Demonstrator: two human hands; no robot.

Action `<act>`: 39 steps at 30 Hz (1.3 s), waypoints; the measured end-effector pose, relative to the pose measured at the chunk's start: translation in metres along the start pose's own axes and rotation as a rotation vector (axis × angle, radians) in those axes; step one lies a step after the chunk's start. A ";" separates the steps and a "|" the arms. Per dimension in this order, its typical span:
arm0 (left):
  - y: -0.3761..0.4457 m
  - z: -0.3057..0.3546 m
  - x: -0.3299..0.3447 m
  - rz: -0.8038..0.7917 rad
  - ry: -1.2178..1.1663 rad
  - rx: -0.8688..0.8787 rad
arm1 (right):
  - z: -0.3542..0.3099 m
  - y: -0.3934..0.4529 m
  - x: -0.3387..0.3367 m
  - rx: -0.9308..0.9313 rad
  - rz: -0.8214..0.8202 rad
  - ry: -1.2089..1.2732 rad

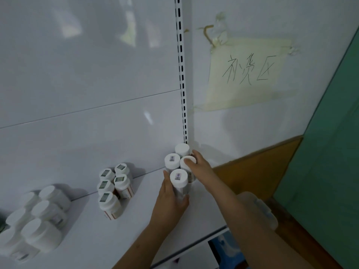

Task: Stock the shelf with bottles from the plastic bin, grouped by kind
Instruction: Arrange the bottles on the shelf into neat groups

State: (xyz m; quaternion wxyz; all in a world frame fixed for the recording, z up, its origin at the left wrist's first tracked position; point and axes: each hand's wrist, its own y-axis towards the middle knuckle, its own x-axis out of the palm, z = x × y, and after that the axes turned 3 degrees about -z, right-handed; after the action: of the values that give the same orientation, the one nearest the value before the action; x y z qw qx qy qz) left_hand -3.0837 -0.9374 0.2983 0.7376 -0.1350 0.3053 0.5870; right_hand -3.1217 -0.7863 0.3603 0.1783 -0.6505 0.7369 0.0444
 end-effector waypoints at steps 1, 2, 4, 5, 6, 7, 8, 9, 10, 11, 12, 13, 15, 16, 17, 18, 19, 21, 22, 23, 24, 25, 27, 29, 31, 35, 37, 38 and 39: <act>0.004 -0.003 0.002 0.016 -0.023 0.010 | 0.000 -0.002 0.001 -0.014 -0.012 0.019; 0.009 -0.007 0.004 0.016 -0.041 0.032 | 0.002 -0.002 0.002 -0.029 -0.020 0.046; 0.011 -0.009 0.003 -0.027 -0.024 0.065 | 0.006 -0.004 0.004 -0.034 -0.025 0.115; 0.012 -0.009 0.001 -0.047 -0.008 0.078 | 0.008 -0.004 0.005 -0.028 -0.023 0.141; 0.014 -0.011 -0.001 -0.057 -0.003 0.088 | 0.009 -0.003 0.006 -0.020 -0.017 0.156; 0.016 -0.012 -0.003 -0.057 -0.009 0.085 | 0.010 -0.003 0.007 -0.016 -0.008 0.161; 0.020 -0.015 -0.005 -0.053 -0.023 0.078 | 0.012 -0.003 0.007 -0.016 0.002 0.167; 0.023 -0.014 -0.008 -0.048 -0.034 0.068 | 0.013 -0.003 0.008 -0.018 0.010 0.179; 0.026 -0.013 -0.011 -0.046 -0.050 0.076 | 0.015 -0.003 0.009 -0.020 0.014 0.198; 0.029 -0.011 -0.015 -0.047 -0.071 0.092 | 0.016 -0.004 0.011 -0.021 0.017 0.215; 0.032 -0.009 -0.018 -0.045 -0.089 0.108 | 0.018 -0.004 0.012 -0.021 0.021 0.230; 0.034 -0.008 -0.021 -0.043 -0.092 0.114 | 0.019 -0.005 0.013 -0.019 0.022 0.240; 0.038 -0.007 -0.026 -0.038 -0.106 0.123 | 0.022 -0.006 0.016 -0.020 0.014 0.245; 0.042 -0.008 -0.027 -0.035 -0.112 0.124 | 0.023 -0.008 0.017 -0.020 0.007 0.246; 0.045 -0.008 -0.028 -0.037 -0.117 0.122 | 0.024 -0.010 0.018 -0.020 0.005 0.246; 0.048 -0.008 -0.029 -0.040 -0.128 0.124 | 0.024 -0.010 0.018 -0.022 0.006 0.245; 0.051 -0.007 -0.030 -0.041 -0.141 0.127 | 0.022 -0.011 0.017 -0.024 0.010 0.248; 0.054 -0.006 -0.029 -0.035 -0.174 0.108 | 0.017 -0.009 0.015 -0.015 0.011 0.244; 0.055 -0.007 -0.028 -0.031 -0.187 0.094 | 0.014 -0.006 0.013 -0.008 0.010 0.244; 0.055 -0.008 -0.027 -0.028 -0.187 0.077 | 0.011 -0.001 0.011 0.010 0.016 0.264; 0.056 -0.011 -0.026 -0.030 -0.177 0.060 | 0.009 0.005 0.009 0.031 0.031 0.303; 0.057 -0.012 -0.026 -0.030 -0.153 0.040 | 0.006 0.011 0.009 0.055 0.047 0.366; 0.058 -0.015 -0.026 -0.032 -0.111 0.008 | 0.005 0.022 0.008 0.092 0.047 0.510; 0.058 -0.017 -0.025 -0.028 -0.063 -0.011 | 0.007 0.029 0.009 0.109 -0.011 0.590; 0.057 -0.019 -0.023 -0.016 -0.023 -0.026 | 0.014 0.034 0.013 0.073 -0.095 0.634; 0.056 -0.020 -0.020 0.016 -0.019 -0.040 | 0.023 0.036 0.016 0.049 -0.126 0.688; 0.053 -0.020 -0.019 0.047 -0.052 -0.053 | 0.024 0.032 0.020 0.051 -0.110 0.667; 0.051 -0.021 -0.019 0.061 -0.059 -0.059 | 0.024 0.029 0.022 0.058 -0.103 0.666; 0.049 -0.020 -0.019 0.070 -0.054 -0.061 | 0.027 0.029 0.024 0.065 -0.087 0.651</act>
State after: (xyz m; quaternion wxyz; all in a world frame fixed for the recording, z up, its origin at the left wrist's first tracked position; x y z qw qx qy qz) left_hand -3.1381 -0.9499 0.3018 0.7200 -0.1306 0.2716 0.6251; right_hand -3.1470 -0.7966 0.3230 -0.0441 -0.6555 0.7277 -0.1972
